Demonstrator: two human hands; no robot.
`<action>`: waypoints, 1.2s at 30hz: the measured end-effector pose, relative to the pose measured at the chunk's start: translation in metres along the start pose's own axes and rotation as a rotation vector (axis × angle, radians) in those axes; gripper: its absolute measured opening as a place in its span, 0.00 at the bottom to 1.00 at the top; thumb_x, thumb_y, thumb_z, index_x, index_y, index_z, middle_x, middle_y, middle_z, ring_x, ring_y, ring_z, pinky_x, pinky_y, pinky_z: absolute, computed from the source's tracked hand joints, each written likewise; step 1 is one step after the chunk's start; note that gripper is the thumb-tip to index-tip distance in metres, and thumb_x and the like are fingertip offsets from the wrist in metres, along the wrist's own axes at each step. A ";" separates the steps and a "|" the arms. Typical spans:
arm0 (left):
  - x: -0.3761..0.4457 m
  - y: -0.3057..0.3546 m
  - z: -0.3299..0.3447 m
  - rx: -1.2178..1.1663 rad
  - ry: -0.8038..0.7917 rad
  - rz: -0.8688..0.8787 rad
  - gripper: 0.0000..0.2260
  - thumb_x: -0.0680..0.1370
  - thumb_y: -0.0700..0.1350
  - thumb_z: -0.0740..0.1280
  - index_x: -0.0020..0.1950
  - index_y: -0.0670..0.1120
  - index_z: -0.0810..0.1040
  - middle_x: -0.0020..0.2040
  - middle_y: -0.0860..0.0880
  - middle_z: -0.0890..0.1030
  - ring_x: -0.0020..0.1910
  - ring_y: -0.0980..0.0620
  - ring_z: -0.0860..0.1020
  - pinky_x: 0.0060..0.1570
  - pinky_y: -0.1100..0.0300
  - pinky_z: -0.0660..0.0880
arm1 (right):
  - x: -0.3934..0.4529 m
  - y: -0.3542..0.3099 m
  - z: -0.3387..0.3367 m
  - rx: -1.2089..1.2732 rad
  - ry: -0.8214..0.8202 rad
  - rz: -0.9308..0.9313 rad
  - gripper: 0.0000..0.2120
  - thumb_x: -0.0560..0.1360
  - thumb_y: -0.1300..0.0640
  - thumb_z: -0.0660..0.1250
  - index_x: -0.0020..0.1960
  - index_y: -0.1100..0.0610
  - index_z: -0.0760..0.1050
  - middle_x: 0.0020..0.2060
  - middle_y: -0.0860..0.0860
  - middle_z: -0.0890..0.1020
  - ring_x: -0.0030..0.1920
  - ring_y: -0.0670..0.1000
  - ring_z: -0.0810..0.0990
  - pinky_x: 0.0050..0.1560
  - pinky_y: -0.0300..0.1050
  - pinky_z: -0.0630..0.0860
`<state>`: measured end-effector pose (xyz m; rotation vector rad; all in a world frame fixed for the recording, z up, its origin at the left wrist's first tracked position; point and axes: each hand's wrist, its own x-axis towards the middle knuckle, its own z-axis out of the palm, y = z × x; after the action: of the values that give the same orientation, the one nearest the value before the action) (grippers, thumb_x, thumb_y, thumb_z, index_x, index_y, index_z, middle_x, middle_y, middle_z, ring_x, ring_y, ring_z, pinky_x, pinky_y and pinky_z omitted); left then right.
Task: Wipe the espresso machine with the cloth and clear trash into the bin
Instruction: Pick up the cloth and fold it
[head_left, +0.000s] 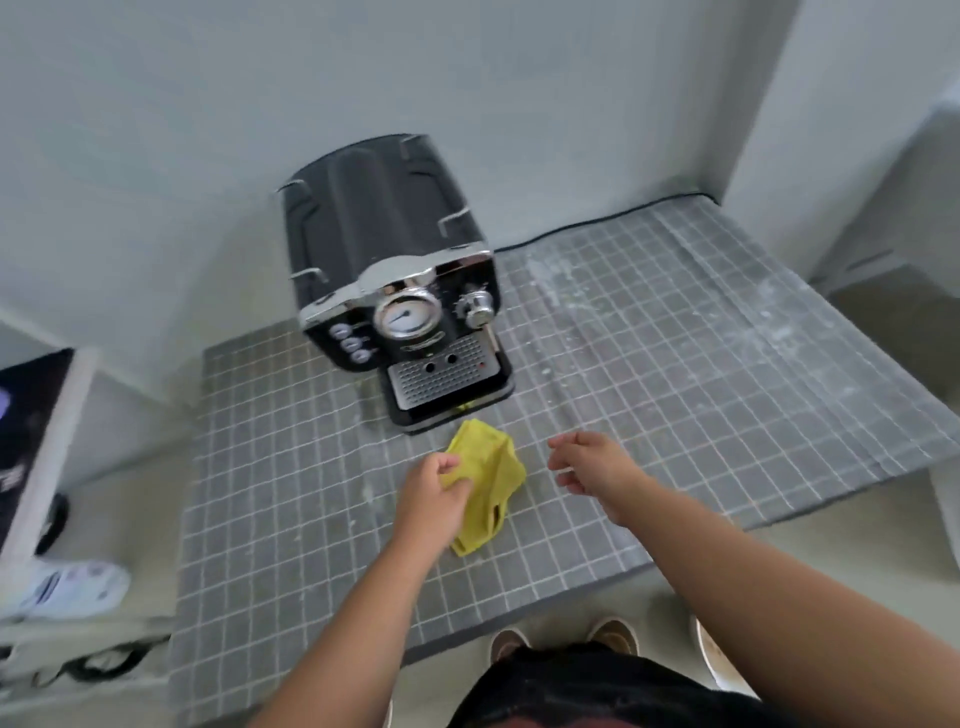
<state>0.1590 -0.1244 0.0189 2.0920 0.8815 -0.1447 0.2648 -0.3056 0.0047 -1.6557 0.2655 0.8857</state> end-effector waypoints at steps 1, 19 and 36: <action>0.006 -0.015 -0.007 0.065 0.043 -0.041 0.13 0.73 0.46 0.69 0.57 0.51 0.76 0.57 0.48 0.76 0.55 0.48 0.77 0.58 0.54 0.73 | 0.006 -0.001 0.012 -0.052 0.008 -0.003 0.08 0.76 0.61 0.64 0.53 0.61 0.77 0.40 0.54 0.79 0.34 0.51 0.75 0.33 0.41 0.72; 0.031 -0.018 -0.009 0.018 -0.146 -0.032 0.16 0.75 0.56 0.68 0.58 0.49 0.73 0.45 0.53 0.77 0.44 0.52 0.77 0.38 0.58 0.72 | 0.034 -0.008 0.041 -0.427 -0.062 0.033 0.03 0.69 0.60 0.70 0.39 0.60 0.77 0.34 0.56 0.77 0.36 0.53 0.74 0.39 0.46 0.72; -0.088 -0.128 -0.107 -1.105 0.160 -0.232 0.28 0.76 0.30 0.63 0.69 0.58 0.73 0.64 0.48 0.78 0.54 0.48 0.80 0.49 0.54 0.78 | -0.035 -0.012 0.207 -0.138 -0.672 0.063 0.21 0.78 0.62 0.64 0.62 0.38 0.69 0.57 0.50 0.82 0.54 0.55 0.81 0.47 0.51 0.79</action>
<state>-0.0091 -0.0415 0.0374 0.9785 0.9796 0.3319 0.1636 -0.1228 0.0303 -1.3828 -0.2119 1.4741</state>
